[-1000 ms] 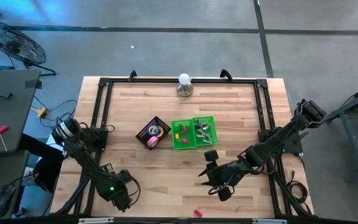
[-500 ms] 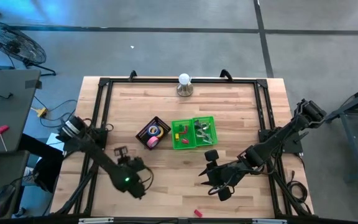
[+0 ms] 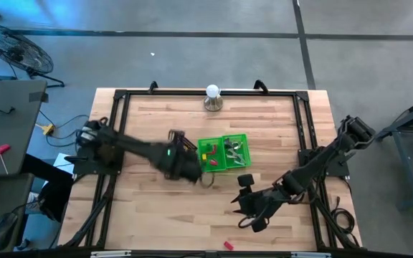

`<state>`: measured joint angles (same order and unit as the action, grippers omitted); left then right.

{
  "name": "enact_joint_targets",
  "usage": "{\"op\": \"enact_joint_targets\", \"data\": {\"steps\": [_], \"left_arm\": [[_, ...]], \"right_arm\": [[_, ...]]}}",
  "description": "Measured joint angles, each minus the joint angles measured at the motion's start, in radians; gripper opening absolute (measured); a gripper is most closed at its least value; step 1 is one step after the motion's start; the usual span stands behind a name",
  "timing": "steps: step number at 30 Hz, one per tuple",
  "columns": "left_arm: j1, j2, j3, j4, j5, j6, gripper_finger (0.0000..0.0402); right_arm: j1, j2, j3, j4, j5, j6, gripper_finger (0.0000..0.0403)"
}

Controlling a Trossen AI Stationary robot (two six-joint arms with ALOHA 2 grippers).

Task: Pick and place Stapler, Stapler remover, tape
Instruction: Put the blue tape into the black bin

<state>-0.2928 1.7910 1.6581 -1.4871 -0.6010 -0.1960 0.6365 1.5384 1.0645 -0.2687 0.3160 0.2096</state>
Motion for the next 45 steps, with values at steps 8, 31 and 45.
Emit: {"op": "enact_joint_targets", "data": {"steps": [8, 31, 45], "left_arm": [[0.257, -0.026, -0.005, 0.163, 0.235, 0.274, 0.0035], [0.405, -0.019, -0.361, 0.491, 0.462, 0.402, 0.0035], [0.404, -0.026, -0.390, 0.499, 0.367, 0.332, 0.0167]], "right_arm": [[0.022, 0.087, -0.001, 0.003, 0.010, -0.005, 0.0138], [0.025, 0.145, -0.001, 0.003, 0.018, -0.012, 0.0138], [0.024, 0.145, -0.001, 0.006, 0.063, -0.010, 0.0138]]}}
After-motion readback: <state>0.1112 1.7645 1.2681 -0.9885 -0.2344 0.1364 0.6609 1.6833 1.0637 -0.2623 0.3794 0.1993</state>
